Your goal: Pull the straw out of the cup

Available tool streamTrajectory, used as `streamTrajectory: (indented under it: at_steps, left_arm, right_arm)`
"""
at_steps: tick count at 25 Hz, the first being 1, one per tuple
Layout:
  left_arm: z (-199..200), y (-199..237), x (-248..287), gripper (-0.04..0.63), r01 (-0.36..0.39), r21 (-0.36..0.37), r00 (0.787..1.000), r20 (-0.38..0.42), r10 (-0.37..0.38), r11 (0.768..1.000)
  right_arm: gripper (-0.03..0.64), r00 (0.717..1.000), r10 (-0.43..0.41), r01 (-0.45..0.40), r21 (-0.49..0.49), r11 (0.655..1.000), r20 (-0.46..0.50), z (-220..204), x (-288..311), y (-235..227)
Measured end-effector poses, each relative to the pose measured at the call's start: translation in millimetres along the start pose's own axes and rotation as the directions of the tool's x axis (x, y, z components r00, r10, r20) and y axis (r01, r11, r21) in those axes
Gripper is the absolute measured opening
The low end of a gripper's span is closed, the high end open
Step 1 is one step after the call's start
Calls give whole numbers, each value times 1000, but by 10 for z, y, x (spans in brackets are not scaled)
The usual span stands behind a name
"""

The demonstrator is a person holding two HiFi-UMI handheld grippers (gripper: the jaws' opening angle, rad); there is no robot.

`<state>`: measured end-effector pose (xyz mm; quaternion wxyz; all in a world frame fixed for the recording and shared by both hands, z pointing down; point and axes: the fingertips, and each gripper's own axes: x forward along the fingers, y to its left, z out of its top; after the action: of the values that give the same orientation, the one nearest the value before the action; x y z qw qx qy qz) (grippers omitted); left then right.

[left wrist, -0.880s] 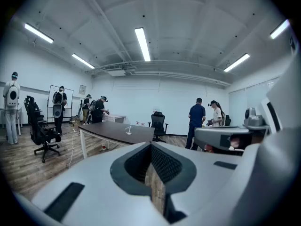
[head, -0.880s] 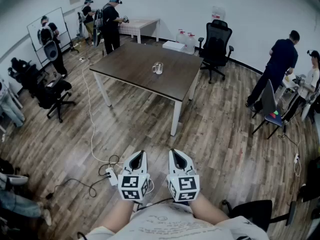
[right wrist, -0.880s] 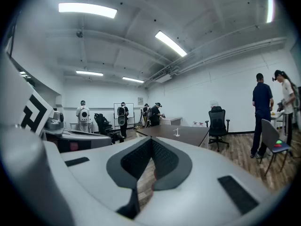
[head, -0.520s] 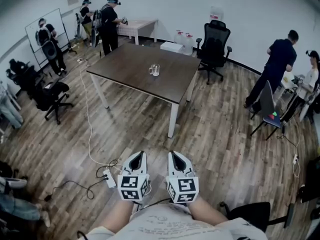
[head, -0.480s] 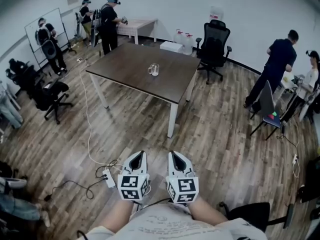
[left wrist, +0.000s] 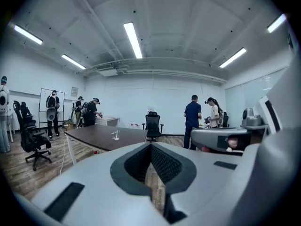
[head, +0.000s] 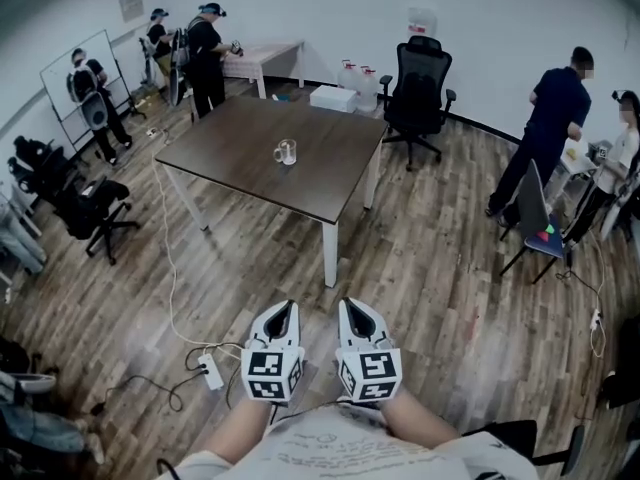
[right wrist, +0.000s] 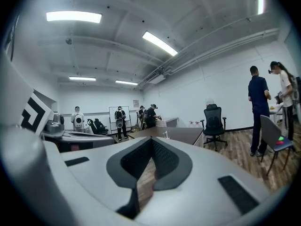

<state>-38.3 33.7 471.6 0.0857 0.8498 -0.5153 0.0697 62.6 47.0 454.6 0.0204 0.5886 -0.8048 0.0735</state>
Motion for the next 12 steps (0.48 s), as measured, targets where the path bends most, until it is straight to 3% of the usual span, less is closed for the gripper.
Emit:
streamTrajectory:
  at_steps: [5, 12]
  left_arm:
    - [3, -234, 377, 9, -24, 6, 1000, -8, 24, 1000]
    - [-89, -143, 752, 9, -68, -17, 997, -48, 67, 998]
  right_arm:
    - [15, 1000, 24, -24, 1, 1000, -9, 15, 171, -445]
    - [15, 997, 56, -56, 6, 998, -55, -83, 529, -664]
